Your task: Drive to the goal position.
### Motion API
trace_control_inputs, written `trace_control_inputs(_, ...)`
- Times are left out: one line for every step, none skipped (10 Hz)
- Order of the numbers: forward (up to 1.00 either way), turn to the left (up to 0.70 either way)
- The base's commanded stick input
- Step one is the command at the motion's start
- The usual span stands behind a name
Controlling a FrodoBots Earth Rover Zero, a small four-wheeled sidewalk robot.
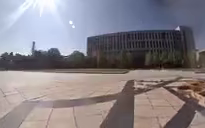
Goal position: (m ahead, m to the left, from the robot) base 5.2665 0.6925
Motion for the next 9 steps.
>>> trace_control_inputs(0.7, 0.02)
trace_control_inputs(0.7, 0.02)
trace_control_inputs(0.7, 0.01)
trace_control_inputs(0.7, 0.01)
trace_control_inputs(0.7, 0.0)
trace_control_inputs(0.7, 0.0)
trace_control_inputs(0.7, 0.0)
trace_control_inputs(0.7, 0.0)
trace_control_inputs(0.7, 0.0)
